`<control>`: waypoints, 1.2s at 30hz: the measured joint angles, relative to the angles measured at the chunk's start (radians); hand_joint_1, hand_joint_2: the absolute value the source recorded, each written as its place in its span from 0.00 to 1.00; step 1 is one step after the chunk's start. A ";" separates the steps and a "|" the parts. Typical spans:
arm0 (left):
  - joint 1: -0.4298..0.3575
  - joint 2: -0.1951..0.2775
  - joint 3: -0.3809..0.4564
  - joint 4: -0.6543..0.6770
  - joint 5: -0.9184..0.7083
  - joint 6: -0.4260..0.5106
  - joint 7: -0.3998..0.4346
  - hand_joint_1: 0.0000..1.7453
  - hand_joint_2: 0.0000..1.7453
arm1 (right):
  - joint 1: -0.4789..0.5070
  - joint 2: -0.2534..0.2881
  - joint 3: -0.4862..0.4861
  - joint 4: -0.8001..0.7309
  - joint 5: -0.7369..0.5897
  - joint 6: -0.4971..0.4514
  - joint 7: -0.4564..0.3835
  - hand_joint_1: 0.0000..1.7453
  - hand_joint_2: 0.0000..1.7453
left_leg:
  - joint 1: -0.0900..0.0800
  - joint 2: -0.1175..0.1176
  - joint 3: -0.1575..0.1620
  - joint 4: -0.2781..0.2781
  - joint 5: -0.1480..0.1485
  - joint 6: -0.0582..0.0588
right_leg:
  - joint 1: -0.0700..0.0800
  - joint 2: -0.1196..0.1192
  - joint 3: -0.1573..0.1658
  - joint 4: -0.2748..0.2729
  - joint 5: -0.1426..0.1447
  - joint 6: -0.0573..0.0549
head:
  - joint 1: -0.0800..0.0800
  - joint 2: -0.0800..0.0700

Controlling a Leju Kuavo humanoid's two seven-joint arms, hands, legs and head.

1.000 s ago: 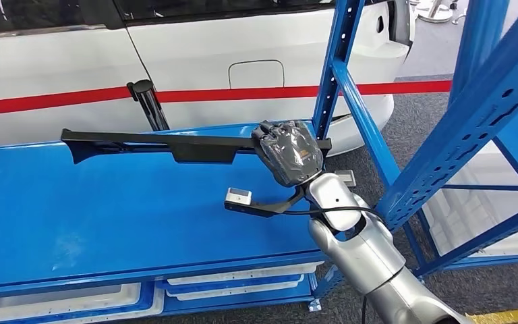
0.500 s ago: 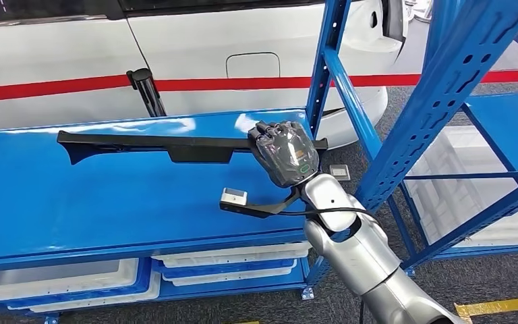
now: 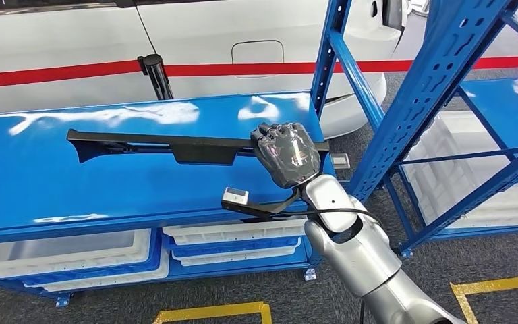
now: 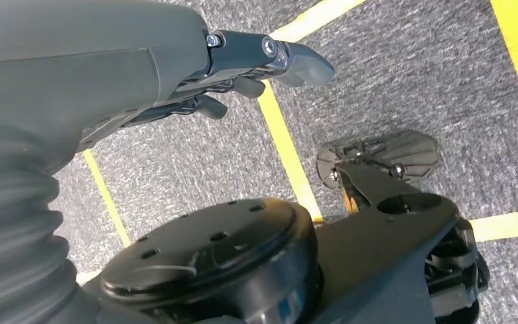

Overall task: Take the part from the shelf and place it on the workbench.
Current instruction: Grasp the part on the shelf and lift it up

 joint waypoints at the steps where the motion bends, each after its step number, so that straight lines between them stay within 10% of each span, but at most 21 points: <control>1: 0.000 0.000 -0.002 0.000 -0.001 0.000 -0.001 0.00 1.00 | 0.000 0.002 -0.001 0.000 0.002 0.004 0.001 0.98 1.00 | 0.000 0.000 -0.003 0.000 0.007 -0.006 | 0.003 0.001 0.001 -0.012 0.000 -0.008 | -0.001 0.000; 3: 0.002 0.000 -0.007 0.000 -0.001 -0.001 -0.004 0.00 1.00 | -0.002 0.005 -0.002 0.000 0.004 0.010 0.003 0.98 1.00 | 0.004 -0.002 -0.015 0.011 -0.004 -0.016 | -0.007 -0.001 -0.013 -0.012 0.014 -0.029 | -0.001 0.000; 6: 0.002 0.001 -0.012 0.001 -0.001 -0.002 -0.011 0.00 1.00 | -0.002 0.014 -0.001 0.001 0.006 0.017 0.006 0.98 1.00 | 0.009 -0.011 -0.060 0.149 -0.140 -0.030 | -0.014 -0.005 -0.043 -0.014 0.045 -0.061 | -0.005 0.000; 8: 0.001 0.001 -0.014 0.001 -0.002 -0.002 -0.014 0.00 1.00 | 0.000 0.018 -0.001 0.002 0.006 0.018 0.007 0.98 1.00 | 0.012 -0.015 -0.084 0.276 -0.204 -0.039 | -0.013 -0.007 -0.067 -0.012 0.064 -0.062 | -0.005 0.000; 10: 0.000 0.001 -0.014 0.001 -0.002 -0.001 -0.015 0.00 1.00 | 0.002 0.019 0.000 0.003 0.007 0.020 0.007 0.98 1.00 | 0.016 -0.015 -0.060 0.303 -0.181 -0.043 | -0.013 -0.007 -0.091 -0.007 0.079 -0.057 | -0.005 0.000; 12: 0.000 0.001 -0.015 0.001 -0.002 0.002 -0.014 0.00 1.00 | 0.002 0.020 0.000 0.004 0.008 0.021 0.007 0.98 1.00 | 0.023 -0.015 0.026 0.197 -0.129 -0.046 | -0.015 -0.006 -0.113 0.004 0.091 -0.047 | -0.006 0.000; 15: 0.000 0.000 -0.015 0.001 -0.002 0.007 -0.014 0.00 1.00 | 0.002 0.025 -0.001 0.004 0.008 0.021 0.008 0.98 1.00 | 0.020 -0.021 0.132 0.028 -0.132 -0.041 | -0.011 -0.006 -0.138 0.021 0.107 -0.025 | -0.006 0.000; 19: 0.000 -0.002 -0.015 0.001 -0.002 0.009 -0.015 0.00 1.00 | 0.003 0.030 -0.001 0.006 0.008 0.021 0.007 0.98 1.00 | 0.008 -0.017 0.115 0.008 -0.114 0.000 | -0.008 -0.006 -0.159 0.036 0.109 -0.001 | -0.004 0.000; 24: -0.001 -0.003 -0.015 0.001 -0.004 0.009 -0.016 0.00 1.00 | 0.004 0.029 -0.001 0.015 0.008 0.022 0.007 0.98 1.00 | 0.003 -0.008 0.041 0.006 -0.051 0.031 | -0.009 -0.005 -0.240 0.310 -0.059 -0.013 | 0.002 0.000; 27: -0.001 -0.004 -0.017 0.001 -0.006 0.008 -0.019 0.00 1.00 | 0.005 0.029 -0.001 0.020 0.008 0.021 0.007 0.98 1.00 | -0.001 -0.006 -0.003 0.008 -0.015 0.027 | -0.006 -0.005 -0.154 0.260 -0.009 0.009 | 0.002 0.000; 31: -0.004 -0.009 -0.021 0.000 -0.008 0.008 -0.020 0.00 1.00 | 0.004 0.033 0.000 0.021 0.010 0.020 0.007 0.98 1.00 | -0.006 -0.005 -0.032 0.007 0.026 0.009 | 0.011 -0.003 0.028 -0.002 -0.023 -0.013 | 0.000 0.000; 34: -0.002 -0.010 -0.022 0.001 -0.008 0.009 -0.020 0.00 1.00 | 0.008 0.033 0.000 0.022 0.011 0.019 0.007 0.98 1.00 | -0.001 -0.007 -0.051 0.016 0.025 -0.008 | 0.002 -0.005 0.010 -0.022 -0.007 -0.037 | -0.002 0.000; 36: -0.001 -0.010 -0.022 0.001 -0.008 0.009 -0.020 0.00 1.00 | 0.009 0.036 0.000 0.023 0.011 0.019 0.007 0.98 1.00 | 0.004 -0.012 -0.077 0.084 -0.059 -0.019 | -0.010 -0.009 -0.009 -0.022 0.018 -0.058 | -0.005 0.000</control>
